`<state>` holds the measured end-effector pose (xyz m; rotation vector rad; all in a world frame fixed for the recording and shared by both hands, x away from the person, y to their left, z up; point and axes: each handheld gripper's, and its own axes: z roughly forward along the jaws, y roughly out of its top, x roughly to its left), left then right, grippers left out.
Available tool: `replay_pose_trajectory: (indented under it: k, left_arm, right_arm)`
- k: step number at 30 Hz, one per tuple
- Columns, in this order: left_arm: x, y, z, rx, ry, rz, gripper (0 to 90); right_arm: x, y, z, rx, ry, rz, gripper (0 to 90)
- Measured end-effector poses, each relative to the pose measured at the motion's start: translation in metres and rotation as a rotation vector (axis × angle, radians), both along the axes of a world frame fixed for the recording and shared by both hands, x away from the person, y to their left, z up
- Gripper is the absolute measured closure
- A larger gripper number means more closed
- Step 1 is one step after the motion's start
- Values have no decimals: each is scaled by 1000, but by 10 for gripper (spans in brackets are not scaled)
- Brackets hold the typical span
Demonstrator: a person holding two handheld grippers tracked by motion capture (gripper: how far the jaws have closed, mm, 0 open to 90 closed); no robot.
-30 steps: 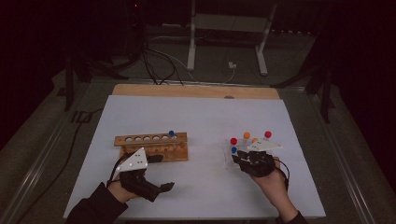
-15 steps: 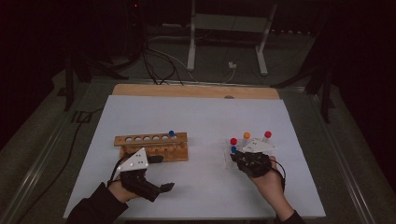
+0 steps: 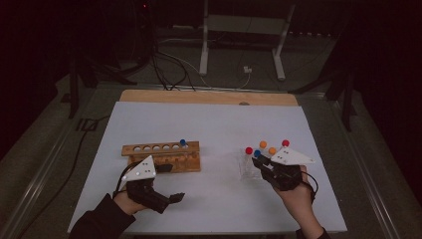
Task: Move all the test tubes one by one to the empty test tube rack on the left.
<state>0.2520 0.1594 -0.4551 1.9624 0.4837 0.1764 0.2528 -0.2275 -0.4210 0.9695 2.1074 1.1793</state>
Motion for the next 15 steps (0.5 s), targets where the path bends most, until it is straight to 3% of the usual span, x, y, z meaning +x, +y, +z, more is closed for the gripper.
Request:
replay_pose_trajectory:
  k: [5,9,15]
  left_arm:
    - [1,-2,6,-7,-7,-10,22]
    - [1,-5,11,-13,-12,-21,23]
    - [4,-14,22,-25,-23,-41,24]
  right_arm:
    - [-13,5,12,25,-37,42,773]
    - [-17,15,13,25,-19,98,772]
    - [-18,33,1,8,34,172,772]
